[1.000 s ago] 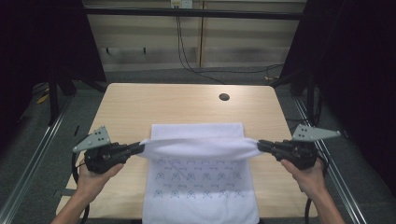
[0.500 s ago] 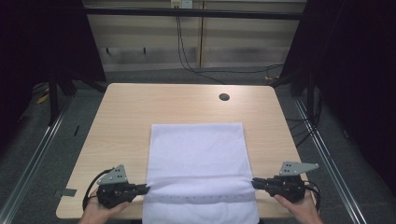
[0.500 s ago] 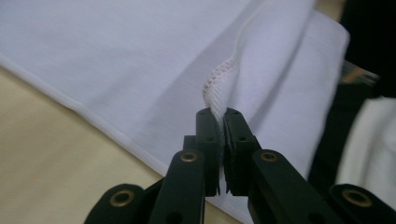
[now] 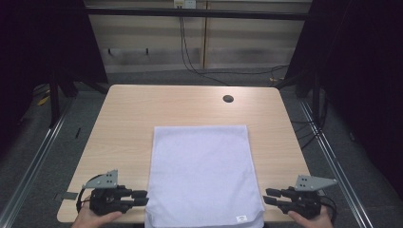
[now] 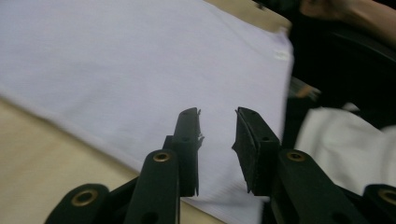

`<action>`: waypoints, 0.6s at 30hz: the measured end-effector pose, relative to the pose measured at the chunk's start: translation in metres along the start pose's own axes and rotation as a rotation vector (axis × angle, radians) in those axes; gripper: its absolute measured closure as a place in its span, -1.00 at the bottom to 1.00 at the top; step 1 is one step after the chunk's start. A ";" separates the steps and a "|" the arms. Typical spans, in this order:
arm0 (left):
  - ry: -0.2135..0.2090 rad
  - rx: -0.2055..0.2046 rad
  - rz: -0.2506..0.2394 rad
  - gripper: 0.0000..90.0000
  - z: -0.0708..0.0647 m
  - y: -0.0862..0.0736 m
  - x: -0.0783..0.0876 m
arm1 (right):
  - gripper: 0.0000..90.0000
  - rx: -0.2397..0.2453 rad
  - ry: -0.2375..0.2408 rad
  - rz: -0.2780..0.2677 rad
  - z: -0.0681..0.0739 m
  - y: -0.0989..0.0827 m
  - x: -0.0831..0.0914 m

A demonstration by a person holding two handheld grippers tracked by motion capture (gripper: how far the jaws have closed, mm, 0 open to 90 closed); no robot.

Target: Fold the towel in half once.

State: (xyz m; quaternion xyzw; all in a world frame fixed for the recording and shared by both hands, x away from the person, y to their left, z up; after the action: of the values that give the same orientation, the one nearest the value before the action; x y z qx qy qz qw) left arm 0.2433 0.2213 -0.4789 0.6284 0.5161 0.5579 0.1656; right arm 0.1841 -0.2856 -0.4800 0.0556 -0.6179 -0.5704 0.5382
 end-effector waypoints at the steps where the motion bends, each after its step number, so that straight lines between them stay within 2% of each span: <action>1: 0.026 0.018 -0.006 0.54 0.007 0.004 -0.004 | 0.47 -0.001 -0.005 0.005 -0.002 0.002 -0.003; 3: 0.082 0.053 0.015 0.49 0.024 0.013 -0.014 | 0.41 -0.008 -0.037 0.015 -0.010 0.009 -0.012; 5: 0.120 0.067 0.034 0.47 0.036 0.021 -0.022 | 0.39 -0.002 -0.044 0.030 -0.016 0.018 -0.022; 6: 0.124 0.076 0.039 0.47 0.043 0.025 -0.028 | 0.39 -0.004 -0.041 0.035 -0.019 0.022 -0.027; 8: 0.173 0.074 0.059 0.49 0.058 0.032 -0.038 | 0.39 0.001 -0.044 0.044 -0.025 0.032 -0.039; 9: 0.169 0.082 0.069 0.50 0.066 0.034 -0.043 | 0.39 0.001 -0.042 0.051 -0.030 0.036 -0.045; 11: 0.192 0.087 0.116 0.49 0.081 0.038 -0.054 | 0.39 0.004 -0.060 0.069 -0.039 0.045 -0.059; 12: 0.205 0.080 0.112 0.52 0.085 0.039 -0.057 | 0.41 -0.002 -0.066 0.080 -0.046 0.050 -0.067; 14: 0.215 0.100 0.132 0.52 0.095 0.041 -0.062 | 0.43 0.014 -0.088 0.106 -0.055 0.057 -0.080; 16: 0.232 0.114 0.119 0.54 0.103 0.043 -0.066 | 0.44 0.006 -0.086 0.115 -0.063 0.063 -0.090; 18: 0.247 0.126 0.145 0.54 0.112 0.043 -0.072 | 0.44 0.012 -0.112 0.128 -0.072 0.071 -0.103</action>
State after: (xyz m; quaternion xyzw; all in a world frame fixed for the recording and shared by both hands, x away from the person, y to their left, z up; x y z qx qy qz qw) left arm 0.3717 0.1847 -0.5197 0.5998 0.5200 0.6078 0.0206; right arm 0.3180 -0.2380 -0.5044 -0.0129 -0.6526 -0.5334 0.5380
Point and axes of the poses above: each handheld gripper's, and its own axes: x roughly backward along the jaws, y roughly out of its top, z roughly to its left, the point moved 3 cm from there along -x, roughly forward along the jaws, and after that the axes turned 3 degrees about z, right-handed, at the moved point
